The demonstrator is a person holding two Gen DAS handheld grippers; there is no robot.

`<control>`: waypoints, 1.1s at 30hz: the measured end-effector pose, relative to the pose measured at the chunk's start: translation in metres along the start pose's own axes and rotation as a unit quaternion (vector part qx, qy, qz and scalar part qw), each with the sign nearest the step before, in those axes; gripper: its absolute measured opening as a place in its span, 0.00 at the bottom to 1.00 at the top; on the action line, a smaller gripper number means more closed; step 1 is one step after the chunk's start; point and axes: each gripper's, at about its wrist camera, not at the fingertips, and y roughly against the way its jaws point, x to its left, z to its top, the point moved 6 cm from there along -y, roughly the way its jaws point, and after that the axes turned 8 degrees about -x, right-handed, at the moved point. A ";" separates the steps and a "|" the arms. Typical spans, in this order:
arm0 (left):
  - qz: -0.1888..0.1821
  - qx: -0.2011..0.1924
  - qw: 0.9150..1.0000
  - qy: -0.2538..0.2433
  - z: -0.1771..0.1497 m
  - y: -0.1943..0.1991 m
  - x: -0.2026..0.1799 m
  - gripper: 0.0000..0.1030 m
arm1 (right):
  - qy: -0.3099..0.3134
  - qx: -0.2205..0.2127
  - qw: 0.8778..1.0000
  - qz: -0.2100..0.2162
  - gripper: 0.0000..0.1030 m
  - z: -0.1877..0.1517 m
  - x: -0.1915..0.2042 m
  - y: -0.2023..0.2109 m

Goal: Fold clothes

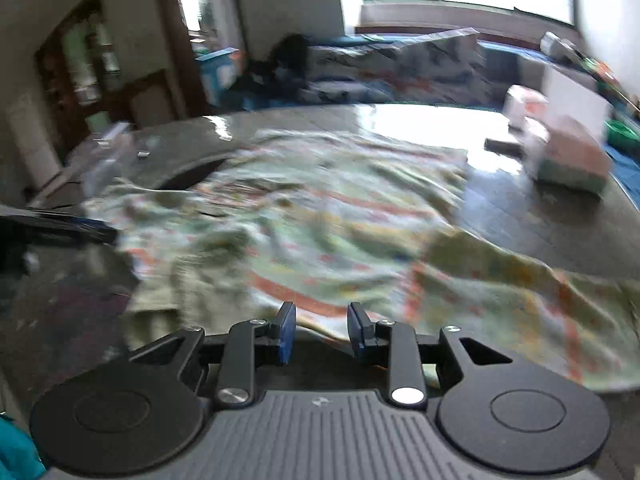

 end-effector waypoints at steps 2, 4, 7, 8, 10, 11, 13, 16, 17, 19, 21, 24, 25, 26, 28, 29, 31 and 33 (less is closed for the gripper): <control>-0.033 -0.003 0.999 -0.021 0.000 -0.004 -0.028 0.33 | 0.019 -0.006 0.999 0.032 0.28 0.004 0.020 -0.001; -0.061 -0.004 0.997 -0.039 -0.001 -0.008 -0.051 0.28 | 0.041 -0.004 0.997 0.060 0.27 0.005 0.041 -0.008; -0.083 -0.005 0.995 -0.055 -0.002 -0.014 -0.074 0.20 | 0.071 0.010 0.994 0.083 0.27 -0.001 0.066 -0.025; -0.087 -0.006 0.995 -0.055 -0.003 -0.015 -0.077 0.20 | 0.081 0.016 0.993 0.086 0.27 -0.005 0.071 -0.030; -0.091 -0.004 0.994 -0.056 -0.003 -0.018 -0.078 0.18 | 0.101 0.027 0.990 0.092 0.27 -0.012 0.081 -0.041; -0.092 -0.003 0.994 -0.056 -0.004 -0.020 -0.077 0.18 | 0.107 0.032 0.990 0.091 0.27 -0.016 0.084 -0.044; -0.096 0.001 0.994 -0.059 -0.006 -0.021 -0.075 0.18 | 0.113 0.031 0.989 0.085 0.23 -0.018 0.086 -0.046; -0.096 -0.006 0.993 -0.068 -0.004 -0.015 -0.071 0.19 | 0.086 0.024 0.993 0.083 0.05 -0.014 0.078 -0.039; -0.100 -0.015 0.993 -0.066 0.000 -0.012 -0.070 0.19 | 0.075 0.021 0.994 0.083 0.05 -0.011 0.074 -0.035; -0.103 -0.031 0.992 -0.063 0.009 -0.007 -0.070 0.19 | 0.053 0.010 0.995 0.079 0.05 -0.005 0.064 -0.025; -0.108 -0.033 0.991 -0.068 0.013 -0.012 -0.075 0.19 | 0.032 -0.002 0.997 0.075 0.05 0.002 0.054 -0.014; -0.124 -0.016 0.990 -0.072 0.008 -0.025 -0.085 0.19 | 0.003 -0.020 0.997 0.071 0.05 0.012 0.042 0.000; -0.130 -0.009 0.989 -0.073 0.006 -0.029 -0.089 0.19 | -0.002 -0.024 0.997 0.070 0.05 0.015 0.040 0.003; -0.136 -0.004 0.988 -0.075 0.004 -0.032 -0.092 0.19 | -0.003 -0.029 0.997 0.068 0.05 0.017 0.038 0.006; -0.150 -0.001 0.986 -0.078 -0.001 -0.032 -0.100 0.19 | -0.004 -0.032 0.997 0.068 0.05 0.020 0.038 0.008; -0.155 -0.001 0.985 -0.081 -0.003 -0.031 -0.103 0.20 | -0.003 -0.030 0.997 0.072 0.05 0.020 0.039 0.007; -0.160 -0.004 0.983 -0.091 -0.004 -0.026 -0.105 0.23 | 0.006 -0.021 0.997 0.079 0.05 0.019 0.044 0.002; -0.164 -0.005 0.982 -0.097 -0.005 -0.021 -0.105 0.23 | 0.019 -0.009 0.996 0.087 0.05 0.016 0.051 -0.005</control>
